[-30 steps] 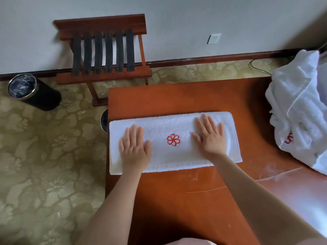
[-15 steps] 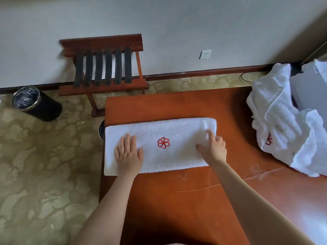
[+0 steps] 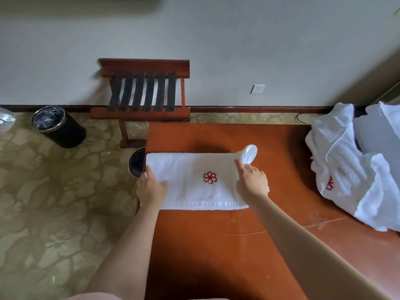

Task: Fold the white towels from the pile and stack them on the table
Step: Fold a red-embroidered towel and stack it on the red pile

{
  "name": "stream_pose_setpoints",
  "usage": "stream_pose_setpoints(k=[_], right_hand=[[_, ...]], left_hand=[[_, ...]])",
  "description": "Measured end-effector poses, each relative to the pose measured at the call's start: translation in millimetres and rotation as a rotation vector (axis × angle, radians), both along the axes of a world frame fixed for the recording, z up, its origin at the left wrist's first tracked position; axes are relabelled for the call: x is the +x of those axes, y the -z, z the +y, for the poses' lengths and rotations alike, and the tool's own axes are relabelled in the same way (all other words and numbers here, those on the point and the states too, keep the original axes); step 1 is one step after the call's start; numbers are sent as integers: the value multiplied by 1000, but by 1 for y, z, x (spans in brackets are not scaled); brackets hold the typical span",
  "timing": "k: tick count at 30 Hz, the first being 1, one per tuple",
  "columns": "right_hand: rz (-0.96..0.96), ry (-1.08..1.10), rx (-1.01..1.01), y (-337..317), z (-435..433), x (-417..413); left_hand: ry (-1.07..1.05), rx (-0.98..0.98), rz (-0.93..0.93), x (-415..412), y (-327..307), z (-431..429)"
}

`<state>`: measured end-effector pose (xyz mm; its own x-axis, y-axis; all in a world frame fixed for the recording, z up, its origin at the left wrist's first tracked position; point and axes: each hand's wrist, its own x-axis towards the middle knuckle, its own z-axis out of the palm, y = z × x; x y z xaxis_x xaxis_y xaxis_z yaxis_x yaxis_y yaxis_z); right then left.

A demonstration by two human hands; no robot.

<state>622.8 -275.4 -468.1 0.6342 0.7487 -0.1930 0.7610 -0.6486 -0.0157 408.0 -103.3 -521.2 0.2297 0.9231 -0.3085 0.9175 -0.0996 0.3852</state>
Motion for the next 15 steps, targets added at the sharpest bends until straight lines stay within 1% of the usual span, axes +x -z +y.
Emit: stream_pose_setpoints(k=[3, 6, 9, 12, 15], right_hand=[[-17, -61, 6, -9, 11, -14], [-14, -92, 46, -17, 18, -25], [-2, -115, 66, -21, 22, -32], [8, -121, 57, -21, 22, -32], [14, -92, 79, -18, 21, -28]], left_hand=[[-91, -53, -49, 1, -3, -4], [-135, -97, -28, -4, -1, 0], [-69, -180, -73, -7, 4, 8], [10, -200, -166, -11, 5, 15], [213, -159, -167, -21, 8, 19]])
